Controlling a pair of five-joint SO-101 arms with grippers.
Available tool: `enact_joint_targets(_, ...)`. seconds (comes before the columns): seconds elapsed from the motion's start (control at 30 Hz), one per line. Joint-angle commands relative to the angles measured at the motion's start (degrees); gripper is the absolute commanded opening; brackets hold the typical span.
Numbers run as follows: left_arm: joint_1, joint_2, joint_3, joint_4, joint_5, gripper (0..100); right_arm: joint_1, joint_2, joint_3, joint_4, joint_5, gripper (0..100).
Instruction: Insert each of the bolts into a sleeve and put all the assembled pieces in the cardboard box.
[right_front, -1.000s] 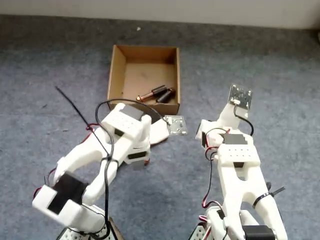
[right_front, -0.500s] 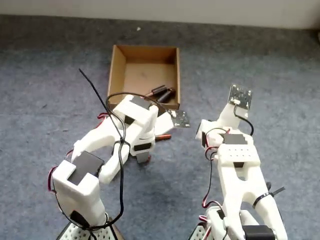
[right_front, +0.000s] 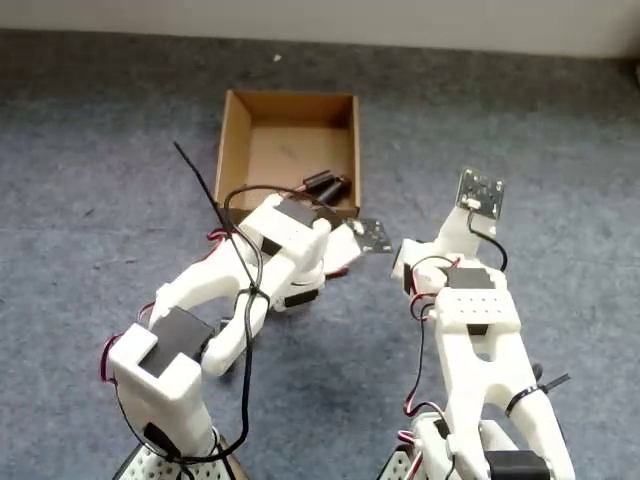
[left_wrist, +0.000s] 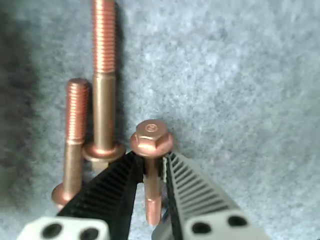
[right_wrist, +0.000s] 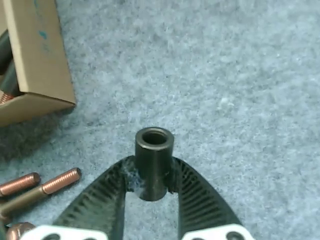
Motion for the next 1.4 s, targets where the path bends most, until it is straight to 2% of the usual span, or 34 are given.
enact_joint_targets(0.0,-1.10,-9.98,-0.22,-0.26,3.78,0,0.57,-2.77,-0.31,-1.10,-0.09,0.4)
enact_joint_targets(0.2,-3.30,-22.64,3.03,-0.44,8.26,0,0.31,-3.21,-0.22,-1.01,0.00,0.4)
enact_joint_targets(0.33,-3.38,-32.57,10.33,-6.15,13.45,0,-0.04,-9.27,2.68,-0.66,0.00,0.4)
enact_joint_targets(0.5,-3.82,-46.55,21.67,-14.59,19.52,0,-5.14,-23.60,10.51,-0.84,0.00,0.4)
enact_joint_targets(0.63,-7.52,-56.31,26.42,-18.02,26.55,0,-9.10,-31.87,14.99,-0.84,0.44,0.4)
enact_joint_targets(0.77,-11.30,-64.04,30.29,-20.48,34.02,0,-15.08,-37.93,19.65,-0.92,5.89,0.4)
enact_joint_targets(0.87,-12.26,-69.58,33.98,-22.51,37.98,0,-19.56,-42.33,22.55,-0.92,7.12,0.4)
enact_joint_targets(1.2,-12.00,-88.40,37.85,-23.38,48.88,0,-28.62,-58.86,32.22,-0.92,7.21,0.4)
enact_joint_targets(1.37,-8.75,-92.88,37.85,-23.21,50.37,1,-32.75,-68.53,37.85,-0.92,7.47,0.4)
